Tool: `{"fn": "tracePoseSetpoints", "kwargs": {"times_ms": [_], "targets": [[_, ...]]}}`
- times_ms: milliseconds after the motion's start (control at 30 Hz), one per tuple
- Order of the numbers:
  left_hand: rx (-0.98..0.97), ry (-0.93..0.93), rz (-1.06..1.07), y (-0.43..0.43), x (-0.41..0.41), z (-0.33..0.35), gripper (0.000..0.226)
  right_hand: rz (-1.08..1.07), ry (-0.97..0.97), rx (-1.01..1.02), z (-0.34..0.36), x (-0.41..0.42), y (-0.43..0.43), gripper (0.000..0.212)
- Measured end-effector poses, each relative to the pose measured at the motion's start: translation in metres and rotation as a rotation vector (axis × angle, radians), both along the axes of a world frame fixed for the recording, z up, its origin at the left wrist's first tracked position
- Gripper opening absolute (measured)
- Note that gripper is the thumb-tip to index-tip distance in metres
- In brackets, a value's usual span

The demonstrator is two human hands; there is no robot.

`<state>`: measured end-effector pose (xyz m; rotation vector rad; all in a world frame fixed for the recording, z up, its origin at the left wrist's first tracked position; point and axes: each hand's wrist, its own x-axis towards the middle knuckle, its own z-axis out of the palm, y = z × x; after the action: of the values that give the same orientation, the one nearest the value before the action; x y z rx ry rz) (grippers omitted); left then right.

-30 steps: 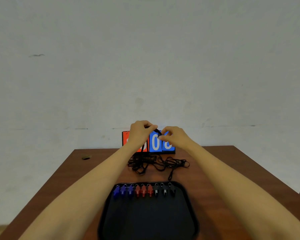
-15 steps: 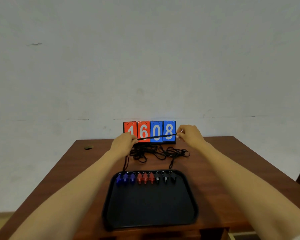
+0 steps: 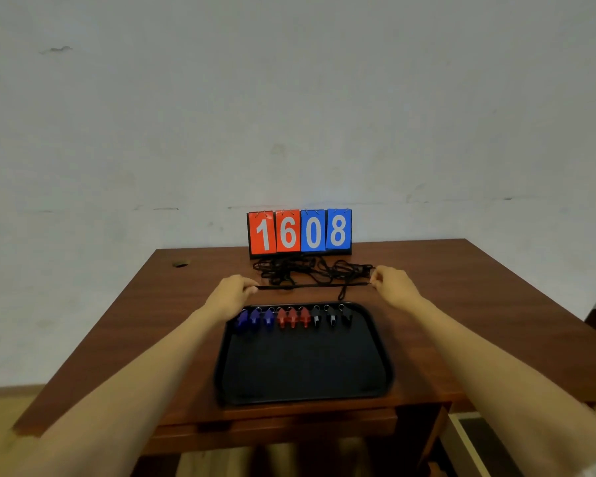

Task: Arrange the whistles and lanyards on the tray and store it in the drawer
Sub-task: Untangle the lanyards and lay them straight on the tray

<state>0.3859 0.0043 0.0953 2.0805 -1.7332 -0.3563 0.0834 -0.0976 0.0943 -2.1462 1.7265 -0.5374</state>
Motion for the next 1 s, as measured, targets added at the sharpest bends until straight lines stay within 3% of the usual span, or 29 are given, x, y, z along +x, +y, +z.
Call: {"fn": "tracePoseSetpoints", "kwargs": {"times_ms": [200, 300, 367, 533, 633, 767, 1000], "targets": [[0.091, 0.165, 0.031, 0.019, 0.010, -0.038, 0.030, -0.041, -0.094, 0.170, -0.035, -0.007, 0.019, 0.011], [0.084, 0.231, 0.084, 0.030, 0.015, -0.052, 0.009, -0.064, -0.144, 0.225, -0.050, -0.013, 0.025, 0.015], [0.087, 0.249, 0.110, 0.037, 0.018, -0.059, 0.011, -0.055, -0.130, 0.266, -0.059, -0.019, 0.030, 0.014], [0.173, 0.169, 0.075, 0.050, 0.022, -0.077, 0.011, -0.022, -0.091, 0.287, -0.077, -0.031, 0.041, 0.014], [0.194, 0.081, 0.069, 0.055, 0.021, -0.088, 0.023, 0.015, -0.040, 0.270, -0.085, -0.035, 0.046, 0.018], [0.169, 0.032, 0.096, 0.059, 0.020, -0.096, 0.005, 0.005, 0.024, 0.218, -0.091, -0.039, 0.049, 0.012], [0.135, -0.103, 0.085, 0.063, 0.017, -0.105, 0.007, 0.035, 0.118, 0.169, -0.096, -0.041, 0.051, 0.014]]}}
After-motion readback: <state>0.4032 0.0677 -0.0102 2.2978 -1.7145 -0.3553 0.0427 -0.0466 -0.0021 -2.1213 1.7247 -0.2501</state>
